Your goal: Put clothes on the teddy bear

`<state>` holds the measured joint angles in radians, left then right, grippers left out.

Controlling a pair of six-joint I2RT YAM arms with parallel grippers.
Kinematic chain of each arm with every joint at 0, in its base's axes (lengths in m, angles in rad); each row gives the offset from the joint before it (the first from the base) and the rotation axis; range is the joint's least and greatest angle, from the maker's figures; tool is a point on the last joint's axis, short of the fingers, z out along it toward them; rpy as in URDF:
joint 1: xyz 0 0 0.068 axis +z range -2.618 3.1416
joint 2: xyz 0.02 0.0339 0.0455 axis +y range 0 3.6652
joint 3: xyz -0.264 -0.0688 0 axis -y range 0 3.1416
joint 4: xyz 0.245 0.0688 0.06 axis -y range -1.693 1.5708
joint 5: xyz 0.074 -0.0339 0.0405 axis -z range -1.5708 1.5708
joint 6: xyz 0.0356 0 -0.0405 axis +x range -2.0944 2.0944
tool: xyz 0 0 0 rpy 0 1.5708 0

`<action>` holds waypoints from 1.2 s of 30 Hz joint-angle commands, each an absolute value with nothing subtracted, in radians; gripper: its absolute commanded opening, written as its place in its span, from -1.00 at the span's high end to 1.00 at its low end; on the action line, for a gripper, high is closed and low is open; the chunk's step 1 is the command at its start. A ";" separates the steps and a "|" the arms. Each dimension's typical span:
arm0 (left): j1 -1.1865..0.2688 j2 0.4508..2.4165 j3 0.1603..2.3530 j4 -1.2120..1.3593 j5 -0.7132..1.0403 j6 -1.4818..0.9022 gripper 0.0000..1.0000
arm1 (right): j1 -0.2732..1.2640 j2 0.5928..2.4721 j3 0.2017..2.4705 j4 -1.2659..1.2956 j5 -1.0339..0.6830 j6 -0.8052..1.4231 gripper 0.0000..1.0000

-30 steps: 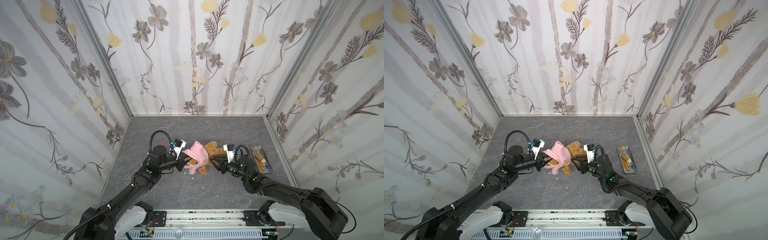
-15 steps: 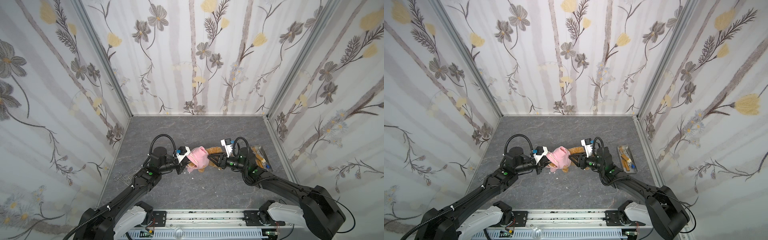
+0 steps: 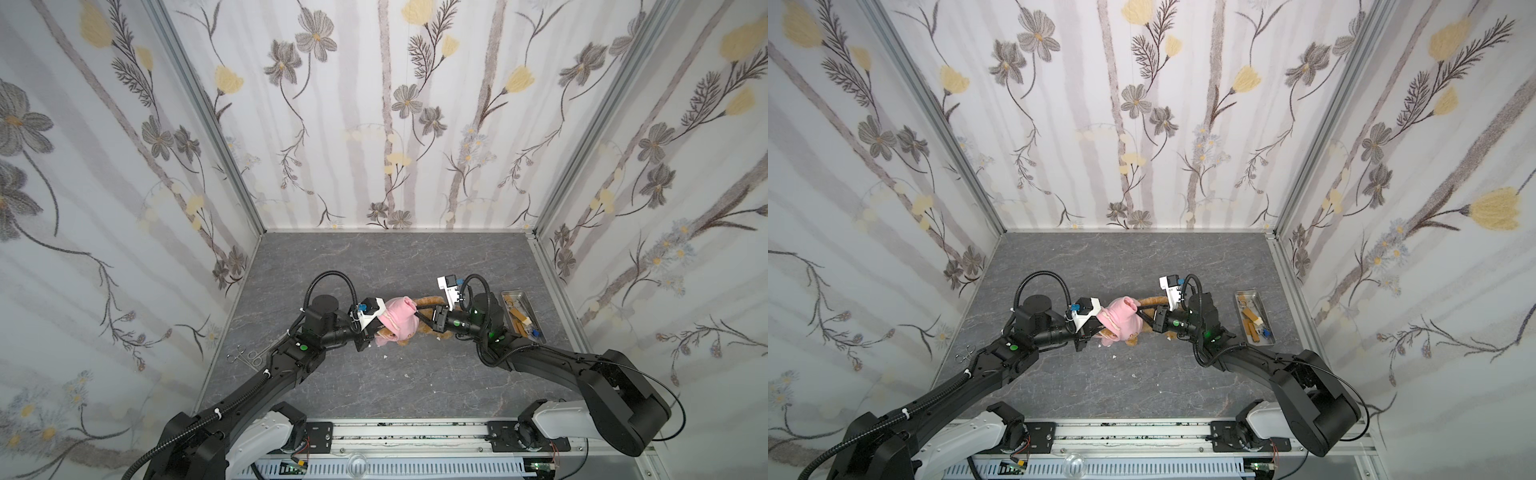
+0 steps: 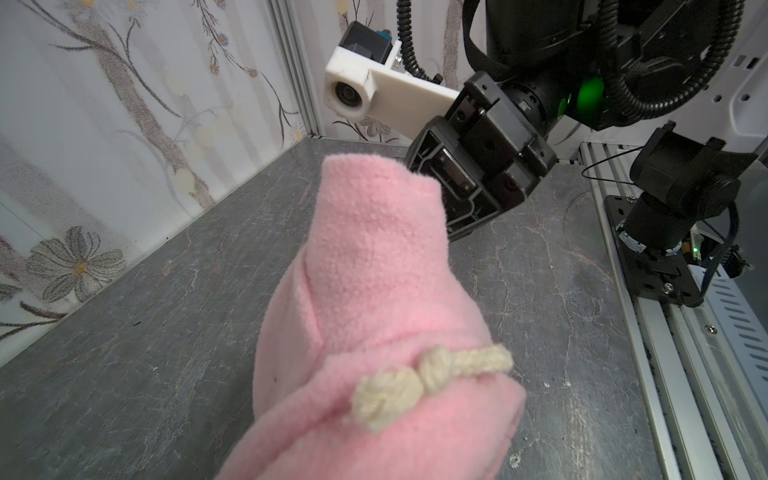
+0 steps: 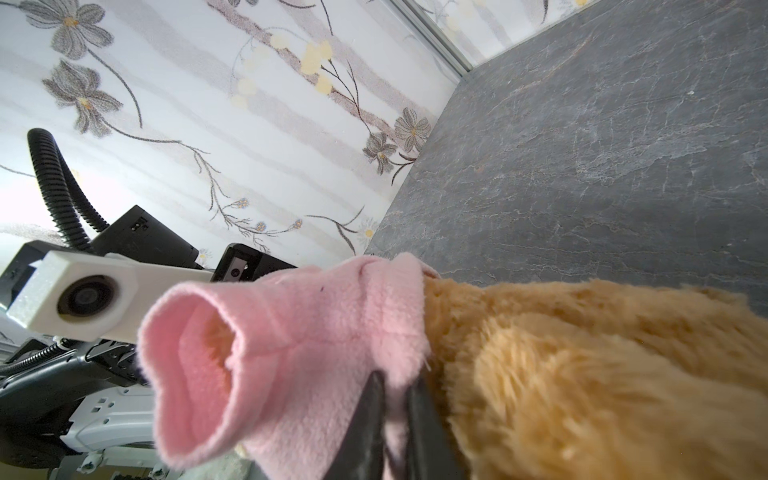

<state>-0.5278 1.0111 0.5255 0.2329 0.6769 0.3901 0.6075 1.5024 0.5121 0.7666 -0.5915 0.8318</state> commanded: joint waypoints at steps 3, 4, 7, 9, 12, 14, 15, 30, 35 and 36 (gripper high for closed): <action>-0.540 1.006 0.544 0.198 0.690 0.465 1.00 | 0.588 1.448 0.489 0.719 -0.386 0.899 1.00; -0.548 1.000 0.544 0.181 0.699 0.493 1.00 | 0.577 1.426 0.466 0.715 -0.331 0.927 1.00; -0.591 0.980 0.547 0.116 0.665 0.588 1.00 | 0.557 1.372 0.409 0.725 -0.214 1.004 1.00; -0.611 0.974 0.554 0.079 0.653 0.627 1.00 | 0.556 1.350 0.392 0.706 -0.158 1.029 1.00; -0.641 0.971 0.565 0.033 0.651 0.669 1.00 | 0.557 1.333 0.358 0.706 -0.092 1.072 1.00; -0.667 0.972 0.569 0.009 0.643 0.699 1.00 | 0.557 1.325 0.339 0.703 -0.049 1.091 1.00; -0.684 0.976 0.574 -0.016 0.633 0.724 1.00 | 0.556 1.317 0.326 0.703 -0.018 1.101 1.00; -0.658 0.899 0.569 -0.011 0.694 0.691 1.00 | 0.531 1.389 0.240 0.649 0.114 1.039 1.00; -0.640 0.886 0.546 0.006 0.669 0.670 1.00 | 0.499 1.468 0.229 0.741 0.049 1.007 1.00; -0.640 0.890 0.543 0.006 0.666 0.667 1.00 | 0.497 1.481 0.243 0.747 0.026 0.993 1.00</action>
